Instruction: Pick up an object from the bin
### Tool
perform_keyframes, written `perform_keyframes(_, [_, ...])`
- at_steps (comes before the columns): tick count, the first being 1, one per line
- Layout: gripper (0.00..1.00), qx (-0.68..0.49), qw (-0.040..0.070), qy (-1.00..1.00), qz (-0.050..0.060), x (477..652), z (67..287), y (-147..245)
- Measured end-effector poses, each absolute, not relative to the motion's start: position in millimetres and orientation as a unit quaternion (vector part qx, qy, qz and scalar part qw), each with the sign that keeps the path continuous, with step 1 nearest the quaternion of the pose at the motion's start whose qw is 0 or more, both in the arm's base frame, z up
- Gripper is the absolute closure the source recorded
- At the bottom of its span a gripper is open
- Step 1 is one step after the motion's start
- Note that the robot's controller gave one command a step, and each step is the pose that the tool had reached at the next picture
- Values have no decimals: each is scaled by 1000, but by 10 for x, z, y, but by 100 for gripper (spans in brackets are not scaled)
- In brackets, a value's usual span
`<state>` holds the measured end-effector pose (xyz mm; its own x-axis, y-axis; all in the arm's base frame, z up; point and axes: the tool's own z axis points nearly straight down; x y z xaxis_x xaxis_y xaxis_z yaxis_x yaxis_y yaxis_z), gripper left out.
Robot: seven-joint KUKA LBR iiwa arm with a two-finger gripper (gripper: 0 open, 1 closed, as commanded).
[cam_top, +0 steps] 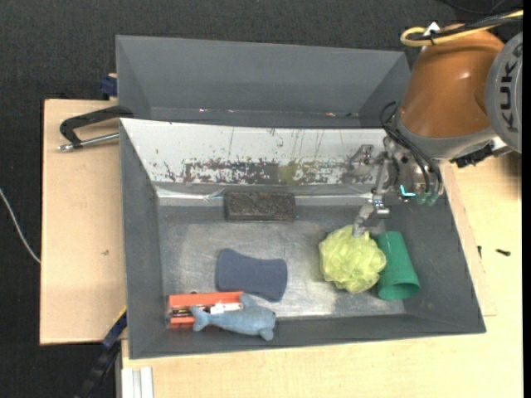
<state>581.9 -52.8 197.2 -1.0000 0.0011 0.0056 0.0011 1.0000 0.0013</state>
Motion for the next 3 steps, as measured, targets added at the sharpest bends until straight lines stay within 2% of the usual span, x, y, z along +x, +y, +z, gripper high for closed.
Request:
perform_keyframes(1, [0,0,-1,-1000,0,5836,2017,-527])
perform_keyframes(2, [0,30,-3,-1000,0,5607,1444,-559])
perform_keyframes(3, [0,92,3,-996,-1,5308,1256,-623])
